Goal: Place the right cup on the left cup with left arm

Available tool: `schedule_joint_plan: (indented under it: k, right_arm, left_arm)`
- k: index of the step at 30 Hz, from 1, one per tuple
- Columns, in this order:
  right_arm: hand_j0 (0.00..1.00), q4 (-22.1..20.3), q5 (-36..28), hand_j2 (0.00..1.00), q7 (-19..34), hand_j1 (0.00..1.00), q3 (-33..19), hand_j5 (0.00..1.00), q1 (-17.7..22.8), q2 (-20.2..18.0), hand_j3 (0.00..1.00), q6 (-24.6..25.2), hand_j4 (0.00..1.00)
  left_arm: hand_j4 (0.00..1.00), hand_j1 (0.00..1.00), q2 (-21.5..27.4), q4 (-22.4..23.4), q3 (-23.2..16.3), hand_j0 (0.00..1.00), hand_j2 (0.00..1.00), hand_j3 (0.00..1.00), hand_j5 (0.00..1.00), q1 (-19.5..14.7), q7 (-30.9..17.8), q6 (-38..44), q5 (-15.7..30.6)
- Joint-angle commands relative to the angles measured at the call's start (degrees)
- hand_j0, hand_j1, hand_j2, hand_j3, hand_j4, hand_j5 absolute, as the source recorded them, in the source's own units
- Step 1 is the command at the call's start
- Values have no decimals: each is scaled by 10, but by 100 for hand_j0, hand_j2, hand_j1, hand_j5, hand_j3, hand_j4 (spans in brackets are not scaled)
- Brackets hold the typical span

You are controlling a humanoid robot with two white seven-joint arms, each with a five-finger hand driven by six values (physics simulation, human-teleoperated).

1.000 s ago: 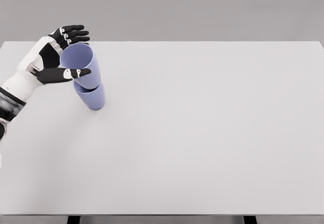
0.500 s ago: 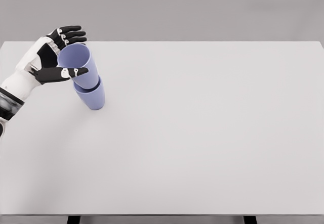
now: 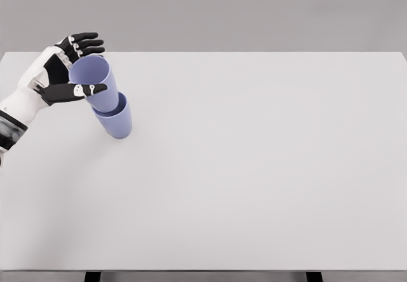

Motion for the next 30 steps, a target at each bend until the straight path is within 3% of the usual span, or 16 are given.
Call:
schedule_joint_plan:
  k: [1, 30]
  right_arm:
    - [100, 0, 0, 100, 0, 100, 0, 100, 0, 0, 100, -1, 100]
    - [100, 0, 0, 100, 0, 100, 0, 100, 0, 0, 100, 0, 100]
  left_arm:
    - [77, 77, 0, 3, 0, 77, 77, 77, 77, 1, 0, 0, 3]
    - [78, 78, -6, 12, -8, 78, 78, 78, 78, -1, 0, 0, 2]
